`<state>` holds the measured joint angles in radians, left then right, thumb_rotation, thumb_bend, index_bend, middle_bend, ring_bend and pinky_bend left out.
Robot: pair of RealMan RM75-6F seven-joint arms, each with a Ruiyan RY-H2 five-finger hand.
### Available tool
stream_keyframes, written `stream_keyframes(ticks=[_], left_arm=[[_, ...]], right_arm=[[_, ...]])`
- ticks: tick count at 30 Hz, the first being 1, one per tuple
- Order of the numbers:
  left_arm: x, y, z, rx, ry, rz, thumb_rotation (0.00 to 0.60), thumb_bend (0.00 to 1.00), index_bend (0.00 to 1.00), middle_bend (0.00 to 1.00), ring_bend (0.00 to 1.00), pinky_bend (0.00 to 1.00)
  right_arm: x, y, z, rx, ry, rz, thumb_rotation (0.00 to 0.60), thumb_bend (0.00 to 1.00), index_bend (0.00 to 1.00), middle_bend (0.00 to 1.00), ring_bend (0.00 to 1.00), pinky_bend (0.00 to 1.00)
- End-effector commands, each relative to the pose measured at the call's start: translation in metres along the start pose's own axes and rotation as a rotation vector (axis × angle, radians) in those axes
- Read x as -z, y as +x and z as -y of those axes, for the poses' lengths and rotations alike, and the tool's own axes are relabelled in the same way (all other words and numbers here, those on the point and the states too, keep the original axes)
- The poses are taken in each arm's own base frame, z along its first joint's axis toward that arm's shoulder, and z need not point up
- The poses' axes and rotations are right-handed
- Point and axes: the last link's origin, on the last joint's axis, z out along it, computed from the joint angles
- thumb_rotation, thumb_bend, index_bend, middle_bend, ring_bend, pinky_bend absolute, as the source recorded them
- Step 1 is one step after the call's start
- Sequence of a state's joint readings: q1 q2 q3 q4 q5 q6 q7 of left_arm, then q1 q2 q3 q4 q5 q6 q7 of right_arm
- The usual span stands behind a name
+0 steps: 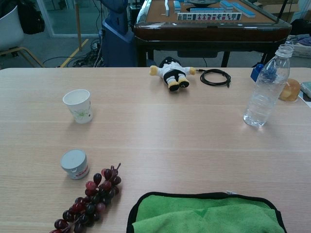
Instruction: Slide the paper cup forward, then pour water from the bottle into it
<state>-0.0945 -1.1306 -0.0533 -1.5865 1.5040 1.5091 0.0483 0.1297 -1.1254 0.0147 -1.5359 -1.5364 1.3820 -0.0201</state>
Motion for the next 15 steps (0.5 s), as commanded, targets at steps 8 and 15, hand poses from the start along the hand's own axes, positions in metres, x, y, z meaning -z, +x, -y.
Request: stream_keyframes(ticks=[8, 15], left_arm=[[-0.001, -0.008, -0.001, 0.001, 0.017, 0.062, 0.600, 0.04, 0.30, 0.39, 0.43, 0.62], [-0.013, -0.020, -0.009, 0.107, 0.032, 0.120, 0.600, 0.04, 0.29, 0.26, 0.29, 0.59]], right_arm=[[0.002, 0.007, -0.002, -0.011, -0.009, -0.021, 0.600, 0.35, 0.45, 0.43, 0.34, 0.44], [0.005, 0.015, -0.005, -0.022, -0.017, -0.052, 0.600, 0.35, 0.45, 0.43, 0.34, 0.44]])
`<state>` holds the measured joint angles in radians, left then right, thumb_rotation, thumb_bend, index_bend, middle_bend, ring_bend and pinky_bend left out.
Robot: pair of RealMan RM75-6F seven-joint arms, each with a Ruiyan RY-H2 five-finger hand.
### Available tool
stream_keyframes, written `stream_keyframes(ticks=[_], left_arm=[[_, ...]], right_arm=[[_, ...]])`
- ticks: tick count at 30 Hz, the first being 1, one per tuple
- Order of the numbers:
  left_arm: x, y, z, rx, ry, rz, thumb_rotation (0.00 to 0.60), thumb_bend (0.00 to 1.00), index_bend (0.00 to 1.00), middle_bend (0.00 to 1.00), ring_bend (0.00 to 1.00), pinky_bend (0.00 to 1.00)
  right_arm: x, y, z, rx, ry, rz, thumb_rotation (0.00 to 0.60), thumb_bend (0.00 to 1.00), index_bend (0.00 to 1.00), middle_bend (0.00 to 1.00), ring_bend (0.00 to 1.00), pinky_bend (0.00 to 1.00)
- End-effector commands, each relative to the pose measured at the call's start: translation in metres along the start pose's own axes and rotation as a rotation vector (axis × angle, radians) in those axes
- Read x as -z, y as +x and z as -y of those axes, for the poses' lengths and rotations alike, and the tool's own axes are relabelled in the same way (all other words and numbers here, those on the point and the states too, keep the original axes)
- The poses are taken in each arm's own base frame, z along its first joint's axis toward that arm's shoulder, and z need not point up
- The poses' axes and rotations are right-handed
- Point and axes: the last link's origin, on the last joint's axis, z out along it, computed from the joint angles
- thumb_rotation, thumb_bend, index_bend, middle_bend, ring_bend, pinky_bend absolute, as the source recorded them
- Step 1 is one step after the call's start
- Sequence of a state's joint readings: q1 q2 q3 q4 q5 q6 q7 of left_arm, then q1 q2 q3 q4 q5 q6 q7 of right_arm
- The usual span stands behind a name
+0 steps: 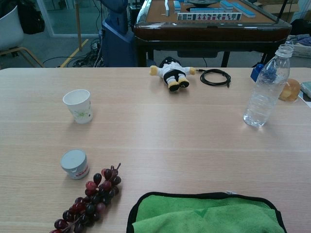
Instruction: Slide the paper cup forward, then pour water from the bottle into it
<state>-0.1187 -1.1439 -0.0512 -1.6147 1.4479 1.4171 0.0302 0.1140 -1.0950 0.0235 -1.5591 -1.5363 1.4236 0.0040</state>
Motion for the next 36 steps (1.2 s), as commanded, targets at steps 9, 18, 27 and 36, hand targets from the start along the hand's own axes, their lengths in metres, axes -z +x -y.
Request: stream_keyframes(ticks=[9, 18, 27, 36], left_arm=[[-0.044, -0.011, -0.015, -0.013, 0.024, 0.131, 0.600, 0.09, 0.18, 0.12, 0.14, 0.33], [-0.082, -0.024, -0.027, -0.122, 0.022, 0.223, 0.600, 0.21, 0.10, 0.00, 0.00, 0.15], [-0.109, -0.037, -0.039, -0.196, 0.014, 0.308, 0.600, 0.23, 0.06, 0.00, 0.00, 0.13], [-0.137, -0.048, -0.044, -0.284, 0.036, 0.353, 0.600, 0.25, 0.06, 0.00, 0.00, 0.11]], right_arm=[[0.001, 0.004, -0.001, -0.002, -0.005, -0.008, 0.600, 0.35, 0.45, 0.43, 0.34, 0.44], [0.001, 0.004, -0.002, 0.001, -0.015, -0.004, 0.600, 0.35, 0.45, 0.43, 0.34, 0.44], [0.000, 0.004, -0.004, 0.003, -0.024, 0.004, 0.600, 0.35, 0.45, 0.43, 0.34, 0.44], [0.000, 0.003, -0.005, 0.002, -0.029, 0.014, 0.600, 0.35, 0.45, 0.43, 0.34, 0.44]])
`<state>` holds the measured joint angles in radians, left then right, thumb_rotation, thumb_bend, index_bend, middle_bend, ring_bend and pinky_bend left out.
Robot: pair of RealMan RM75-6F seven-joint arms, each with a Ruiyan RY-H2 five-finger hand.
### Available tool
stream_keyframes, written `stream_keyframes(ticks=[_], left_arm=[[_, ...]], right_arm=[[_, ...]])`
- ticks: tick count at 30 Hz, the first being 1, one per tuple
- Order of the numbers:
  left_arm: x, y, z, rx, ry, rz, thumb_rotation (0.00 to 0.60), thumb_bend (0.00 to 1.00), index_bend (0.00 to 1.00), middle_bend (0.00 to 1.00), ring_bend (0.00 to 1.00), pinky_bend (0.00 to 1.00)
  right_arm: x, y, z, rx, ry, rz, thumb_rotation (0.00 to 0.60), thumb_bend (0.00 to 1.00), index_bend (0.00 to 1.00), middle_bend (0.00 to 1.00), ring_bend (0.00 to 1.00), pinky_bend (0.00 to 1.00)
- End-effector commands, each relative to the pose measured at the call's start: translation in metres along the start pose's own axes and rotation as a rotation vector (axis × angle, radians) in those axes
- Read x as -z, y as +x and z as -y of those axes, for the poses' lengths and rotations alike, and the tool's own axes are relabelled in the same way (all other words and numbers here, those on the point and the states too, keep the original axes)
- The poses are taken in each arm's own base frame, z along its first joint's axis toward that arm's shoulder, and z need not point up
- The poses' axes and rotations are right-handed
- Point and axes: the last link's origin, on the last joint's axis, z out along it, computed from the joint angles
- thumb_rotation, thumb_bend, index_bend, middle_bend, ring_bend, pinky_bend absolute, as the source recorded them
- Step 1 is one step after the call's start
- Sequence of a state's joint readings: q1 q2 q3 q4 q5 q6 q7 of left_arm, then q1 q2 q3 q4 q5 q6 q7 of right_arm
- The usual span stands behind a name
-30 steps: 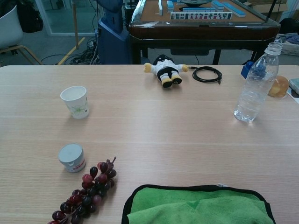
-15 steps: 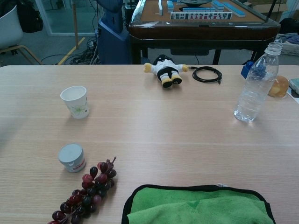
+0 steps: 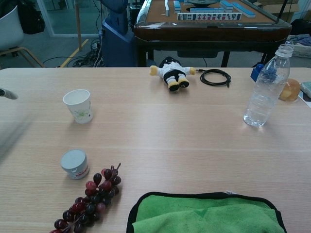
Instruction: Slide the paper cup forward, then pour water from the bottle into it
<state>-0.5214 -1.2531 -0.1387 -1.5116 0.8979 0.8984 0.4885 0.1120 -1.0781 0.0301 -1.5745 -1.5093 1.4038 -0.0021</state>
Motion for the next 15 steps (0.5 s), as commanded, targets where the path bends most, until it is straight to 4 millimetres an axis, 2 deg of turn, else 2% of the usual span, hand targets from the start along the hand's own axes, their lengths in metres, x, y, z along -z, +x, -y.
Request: stream_keyframes(ticks=[1, 15], left_arm=[[-0.012, -0.001, -0.004, -0.032, 0.007, 0.021, 0.600, 0.25, 0.06, 0.00, 0.00, 0.11], [-0.037, -0.005, -0.010, -0.082, 0.035, 0.078, 0.600, 0.25, 0.06, 0.00, 0.00, 0.11]], right_arm=[[0.000, 0.000, 0.000, -0.001, -0.001, 0.000, 0.600, 0.35, 0.45, 0.43, 0.34, 0.44], [0.000, 0.001, -0.003, 0.002, -0.009, 0.015, 0.600, 0.35, 0.45, 0.43, 0.34, 0.44]])
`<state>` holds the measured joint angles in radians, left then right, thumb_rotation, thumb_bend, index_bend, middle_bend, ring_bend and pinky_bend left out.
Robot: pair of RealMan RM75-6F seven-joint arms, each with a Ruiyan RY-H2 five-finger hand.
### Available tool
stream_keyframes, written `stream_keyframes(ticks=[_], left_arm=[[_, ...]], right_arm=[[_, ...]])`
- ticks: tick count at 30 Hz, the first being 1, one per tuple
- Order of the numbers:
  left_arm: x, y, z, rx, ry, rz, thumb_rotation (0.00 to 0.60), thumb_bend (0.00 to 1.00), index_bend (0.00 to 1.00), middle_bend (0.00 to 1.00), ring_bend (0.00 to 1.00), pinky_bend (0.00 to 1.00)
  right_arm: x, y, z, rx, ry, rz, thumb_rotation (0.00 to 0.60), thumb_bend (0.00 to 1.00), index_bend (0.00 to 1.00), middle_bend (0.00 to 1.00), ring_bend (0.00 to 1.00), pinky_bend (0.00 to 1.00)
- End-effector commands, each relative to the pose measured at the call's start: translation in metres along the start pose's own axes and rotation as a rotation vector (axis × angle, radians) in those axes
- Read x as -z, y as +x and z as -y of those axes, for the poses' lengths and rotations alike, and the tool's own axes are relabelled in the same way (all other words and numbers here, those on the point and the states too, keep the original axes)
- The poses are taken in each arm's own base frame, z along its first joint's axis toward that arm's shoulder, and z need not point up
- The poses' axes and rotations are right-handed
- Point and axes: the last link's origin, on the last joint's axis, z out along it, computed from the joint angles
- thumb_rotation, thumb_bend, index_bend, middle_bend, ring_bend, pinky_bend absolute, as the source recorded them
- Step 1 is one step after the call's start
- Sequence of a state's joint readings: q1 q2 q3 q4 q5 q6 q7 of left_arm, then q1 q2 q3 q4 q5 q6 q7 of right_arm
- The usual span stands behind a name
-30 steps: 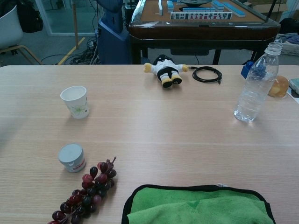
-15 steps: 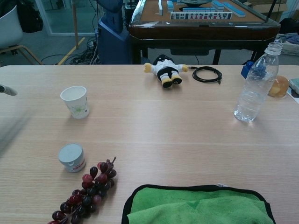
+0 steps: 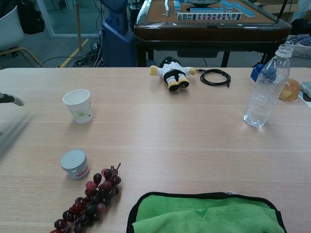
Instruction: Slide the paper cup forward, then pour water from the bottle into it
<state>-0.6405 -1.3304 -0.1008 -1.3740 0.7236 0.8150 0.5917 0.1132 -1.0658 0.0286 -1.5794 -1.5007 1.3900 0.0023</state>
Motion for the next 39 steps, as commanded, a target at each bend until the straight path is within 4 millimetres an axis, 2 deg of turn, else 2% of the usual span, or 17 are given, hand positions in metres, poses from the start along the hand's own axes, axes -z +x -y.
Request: stream_keyframes(ticks=[1, 20, 28, 39], left_arm=[[-0.004, 0.002, -0.005, -0.003, -0.005, 0.003, 0.600, 0.25, 0.06, 0.00, 0.00, 0.11], [-0.024, 0.018, -0.062, 0.003, -0.086, 0.005, 0.600, 0.25, 0.06, 0.00, 0.00, 0.11], [-0.024, 0.022, -0.076, -0.001, -0.106, 0.006, 0.600, 0.25, 0.06, 0.00, 0.00, 0.11], [-0.023, 0.027, -0.106, -0.041, -0.162, -0.016, 0.600, 0.25, 0.06, 0.00, 0.00, 0.11]], right_arm=[[0.000, 0.000, 0.000, 0.001, -0.001, 0.002, 0.600, 0.35, 0.45, 0.43, 0.34, 0.44], [0.002, 0.003, 0.000, -0.009, 0.005, -0.004, 0.600, 0.35, 0.45, 0.43, 0.34, 0.44], [0.003, 0.005, -0.001, -0.015, 0.006, -0.006, 0.600, 0.35, 0.45, 0.43, 0.34, 0.44], [0.005, 0.008, 0.000, -0.020, 0.009, -0.015, 0.600, 0.35, 0.45, 0.43, 0.34, 0.44]])
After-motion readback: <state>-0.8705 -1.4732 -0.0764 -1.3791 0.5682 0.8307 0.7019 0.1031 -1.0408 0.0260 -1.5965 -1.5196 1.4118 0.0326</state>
